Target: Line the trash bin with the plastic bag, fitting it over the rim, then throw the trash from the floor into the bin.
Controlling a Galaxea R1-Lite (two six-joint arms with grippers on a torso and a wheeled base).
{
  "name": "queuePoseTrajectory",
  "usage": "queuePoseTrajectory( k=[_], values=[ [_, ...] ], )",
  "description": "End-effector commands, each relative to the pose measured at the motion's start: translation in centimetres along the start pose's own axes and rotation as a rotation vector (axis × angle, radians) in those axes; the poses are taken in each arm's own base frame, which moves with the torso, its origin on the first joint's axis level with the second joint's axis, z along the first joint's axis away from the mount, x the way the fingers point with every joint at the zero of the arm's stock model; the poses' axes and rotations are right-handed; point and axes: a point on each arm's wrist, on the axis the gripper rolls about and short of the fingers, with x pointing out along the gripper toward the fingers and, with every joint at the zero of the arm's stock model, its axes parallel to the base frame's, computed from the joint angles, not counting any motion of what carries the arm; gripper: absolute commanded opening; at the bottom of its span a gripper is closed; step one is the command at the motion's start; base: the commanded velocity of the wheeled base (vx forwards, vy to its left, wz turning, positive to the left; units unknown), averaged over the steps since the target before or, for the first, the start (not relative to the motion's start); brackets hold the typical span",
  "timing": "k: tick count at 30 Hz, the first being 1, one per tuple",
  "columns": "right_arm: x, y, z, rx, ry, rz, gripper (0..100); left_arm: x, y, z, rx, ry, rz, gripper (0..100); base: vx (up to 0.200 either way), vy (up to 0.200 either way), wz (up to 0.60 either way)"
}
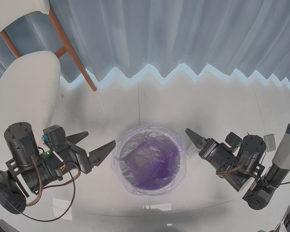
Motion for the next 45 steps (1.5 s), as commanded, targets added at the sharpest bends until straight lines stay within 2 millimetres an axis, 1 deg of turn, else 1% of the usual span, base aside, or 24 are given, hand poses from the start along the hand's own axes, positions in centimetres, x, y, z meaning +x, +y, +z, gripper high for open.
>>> queuePoseTrajectory(
  k=[1, 2, 3, 4, 6, 7, 8, 9, 10, 11, 12, 14, 15, 16, 19, 21, 25, 30, 33, 38, 45],
  values=[
    [-1.5, 0.4, -2.5, 0.161, 0.073, -0.027, 100, 3.3, 3.8, -4.5, -0.056, 0.189, 0.128, 100, 0.0, 0.0, 0.0],
    [-1.5, 0.4, -2.5, 0.161, 0.073, -0.027, 100, 3.3, 3.8, -4.5, -0.056, 0.189, 0.128, 100, 0.0, 0.0, 0.0],
    [-2.2, 1.3, -1.4, 0.219, 0.069, 0.03, 100, 4.1, 4.2, -5.7, -0.082, 0.22, 0.135, 100, 0.0, 0.0, 0.0],
    [-2.4, 1.8, -1.0, 0.221, 0.08, 0.074, 100, 4.5, 4.4, -6.2, -0.104, 0.226, 0.137, 100, 0.0, 0.0, 0.0],
    [-2.9, 3.0, 0.3, 0.191, 0.098, 0.191, 100, 5.5, 4.5, -6.9, -0.177, 0.22, 0.137, 100, 0.0, 0.0, 0.0],
    [-3.0, 3.2, 0.5, 0.184, 0.098, 0.206, 100, 5.7, 4.6, -7.0, -0.19, 0.22, 0.136, 100, 0.0, 0.0, 0.0],
    [-3.5, 3.9, 1.3, 0.16, 0.101, 0.271, 100, 6.9, 4.8, -7.8, -0.255, 0.218, 0.14, 100, 0.0, 0.0, 0.0],
    [-3.6, 4.0, 1.4, 0.159, 0.102, 0.279, 100, 7.1, 4.9, -7.9, -0.264, 0.218, 0.141, 100, 0.0, 0.0, 0.0],
    [-4.1, 4.3, 1.7, 0.169, 0.106, 0.3, 100, 8.1, 5.4, -8.7, -0.304, 0.214, 0.146, 100, 0.0, 0.0, 0.0],
    [-4.1, 4.3, 1.5, 0.175, 0.117, 0.301, 100, 8.9, 5.8, -9.4, -0.322, 0.206, 0.15, 100, 0.0, 0.0, 0.0],
    [-4.1, 4.3, 1.4, 0.175, 0.121, 0.303, 100, 9.2, 6.0, -9.7, -0.329, 0.202, 0.152, 100, 0.0, 0.0, 0.0],
    [-4.1, 4.5, 1.8, 0.186, 0.102, 0.306, 100, 10.5, 7.1, -10.9, -0.35, 0.163, 0.159, 100, 0.0, 0.0, 0.0],
    [-4.1, 4.5, 1.8, 0.186, 0.1, 0.306, 100, 10.7, 7.2, -11.0, -0.351, 0.158, 0.159, 100, 0.0, 0.0, 0.0],
    [-4.2, 4.5, 2.2, 0.193, 0.088, 0.31, 100, 11.4, 7.6, -11.8, -0.357, 0.135, 0.156, 100, 0.0, 0.0, 0.0],
    [-4.4, 4.7, 2.1, 0.191, 0.093, 0.318, 100, 12.5, 8.1, -13.2, -0.392, 0.13, 0.16, 100, 0.0, 0.0, 0.0],
    [-4.4, 4.9, 1.9, 0.188, 0.101, 0.324, 100, 12.9, 8.3, -13.3, -0.432, 0.119, 0.162, 100, 0.0, 0.0, 0.0],
    [-4.5, 5.0, 1.7, 0.187, 0.108, 0.329, 100, 13.5, 8.9, -12.6, -0.531, 0.072, 0.165, 100, 0.0, 0.0, 0.0],
    [-4.5, 5.0, 1.6, 0.187, 0.112, 0.326, 100, 13.7, 9.1, -12.4, -0.545, 0.064, 0.157, 100, 0.0, 0.0, 0.0],
    [-4.4, 4.9, 1.5, 0.186, 0.115, 0.323, 100, 13.8, 9.8, -12.1, -0.553, 0.042, 0.167, 100, 0.0, 0.0, 0.0],
    [-4.4, 4.9, 1.5, 0.188, 0.115, 0.323, 100, 14.5, 11.1, -13.2, -0.561, 0.044, 0.195, 100, 0.0, 0.0, 0.0],
    [-4.4, 4.9, 1.5, 0.187, 0.118, 0.321, 100, 14.7, 11.4, -13.7, -0.564, 0.052, 0.203, 100, 0.0, 0.0, 0.0]
  ],
)
